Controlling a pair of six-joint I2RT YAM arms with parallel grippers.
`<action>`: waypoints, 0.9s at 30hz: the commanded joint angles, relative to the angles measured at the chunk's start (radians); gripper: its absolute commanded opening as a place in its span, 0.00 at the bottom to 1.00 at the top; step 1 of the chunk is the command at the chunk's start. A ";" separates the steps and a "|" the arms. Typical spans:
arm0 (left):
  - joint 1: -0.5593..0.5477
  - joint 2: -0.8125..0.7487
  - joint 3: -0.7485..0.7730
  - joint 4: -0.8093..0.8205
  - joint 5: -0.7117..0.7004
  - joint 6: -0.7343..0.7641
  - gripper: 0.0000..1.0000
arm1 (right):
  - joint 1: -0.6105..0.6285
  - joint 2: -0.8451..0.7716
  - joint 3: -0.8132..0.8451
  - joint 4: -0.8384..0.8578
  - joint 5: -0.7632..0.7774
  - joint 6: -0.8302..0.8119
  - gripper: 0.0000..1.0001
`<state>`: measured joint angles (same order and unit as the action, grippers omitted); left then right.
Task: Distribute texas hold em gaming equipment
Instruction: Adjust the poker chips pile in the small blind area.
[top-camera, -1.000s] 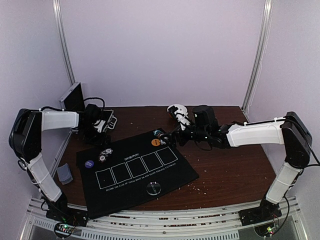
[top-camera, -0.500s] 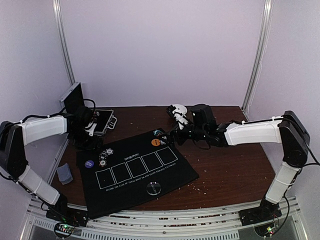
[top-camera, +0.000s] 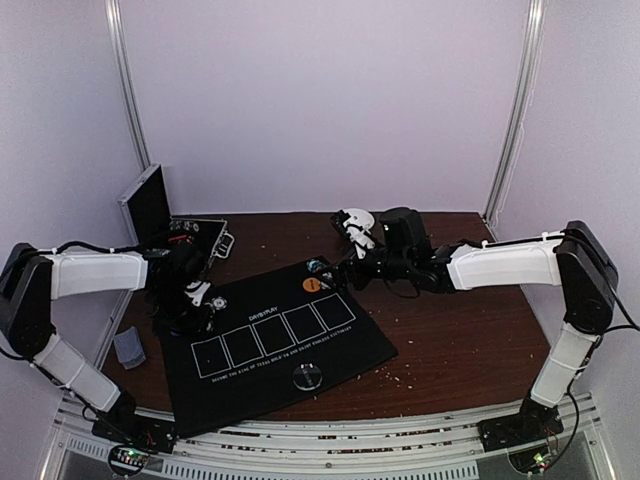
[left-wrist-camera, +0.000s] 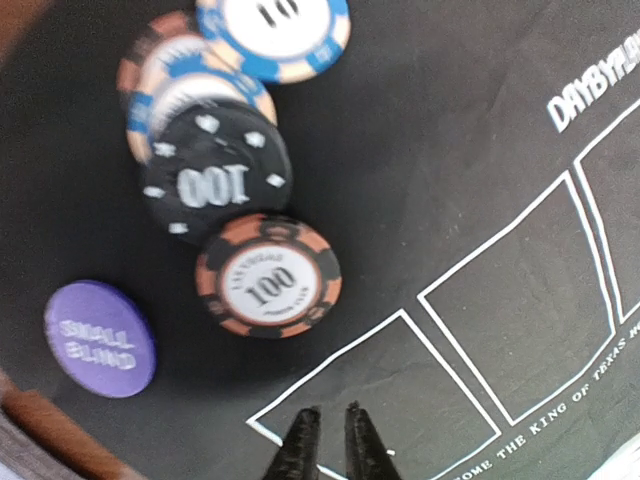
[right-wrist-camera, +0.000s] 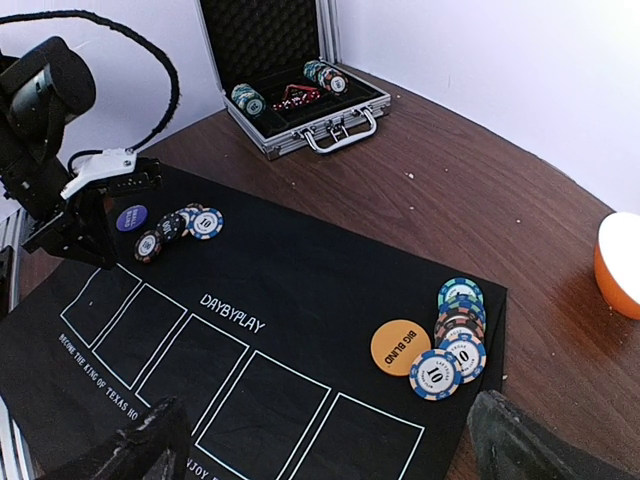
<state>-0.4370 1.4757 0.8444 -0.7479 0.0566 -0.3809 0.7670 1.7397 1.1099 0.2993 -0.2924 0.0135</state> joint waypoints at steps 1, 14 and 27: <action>-0.007 0.046 -0.011 0.077 0.050 -0.019 0.09 | -0.004 0.008 0.015 -0.009 -0.011 0.018 1.00; -0.005 0.143 0.035 0.109 -0.173 -0.039 0.00 | -0.004 -0.013 -0.001 -0.016 0.004 0.013 1.00; 0.034 0.193 0.098 0.193 -0.236 -0.022 0.00 | -0.005 -0.027 -0.004 -0.040 0.013 -0.009 1.00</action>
<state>-0.4320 1.6470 0.9024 -0.6090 -0.1482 -0.4129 0.7670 1.7397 1.1099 0.2779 -0.2951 0.0216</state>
